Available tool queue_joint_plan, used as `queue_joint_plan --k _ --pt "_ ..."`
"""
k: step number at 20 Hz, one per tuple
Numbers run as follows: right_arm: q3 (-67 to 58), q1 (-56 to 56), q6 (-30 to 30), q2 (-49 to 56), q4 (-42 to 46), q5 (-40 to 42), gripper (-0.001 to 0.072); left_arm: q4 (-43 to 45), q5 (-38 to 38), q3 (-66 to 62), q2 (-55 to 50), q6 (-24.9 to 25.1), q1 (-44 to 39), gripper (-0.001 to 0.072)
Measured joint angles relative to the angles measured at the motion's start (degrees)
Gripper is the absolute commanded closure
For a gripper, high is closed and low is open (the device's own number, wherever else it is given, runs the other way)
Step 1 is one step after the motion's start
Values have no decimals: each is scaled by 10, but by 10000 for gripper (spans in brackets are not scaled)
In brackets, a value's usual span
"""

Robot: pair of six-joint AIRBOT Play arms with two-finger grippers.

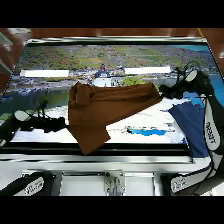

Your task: Fold the shirts.

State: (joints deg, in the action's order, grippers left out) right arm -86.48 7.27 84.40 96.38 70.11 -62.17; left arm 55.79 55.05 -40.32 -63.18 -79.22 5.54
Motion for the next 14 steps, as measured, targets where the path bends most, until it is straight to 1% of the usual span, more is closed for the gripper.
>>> queue_joint_plan --k 4,7,9,10,12,14 --pt "-74 -2 -81 -147 -48 21 636 50 -17 -241 104 49 0 672" --pt "-111 -2 -116 -288 -56 64 635 87 -56 -431 173 64 3 673" --pt "-122 -2 -127 -377 -43 82 636 102 -68 -532 210 62 6 672" --pt "-125 -2 -129 -419 -35 85 636 107 -78 -571 230 53 7 673" --pt "-129 -2 -126 -493 -15 83 635 116 -83 -620 268 37 9 672" --pt "-131 -2 -115 -555 6 74 635 139 -63 -644 299 19 9 672"
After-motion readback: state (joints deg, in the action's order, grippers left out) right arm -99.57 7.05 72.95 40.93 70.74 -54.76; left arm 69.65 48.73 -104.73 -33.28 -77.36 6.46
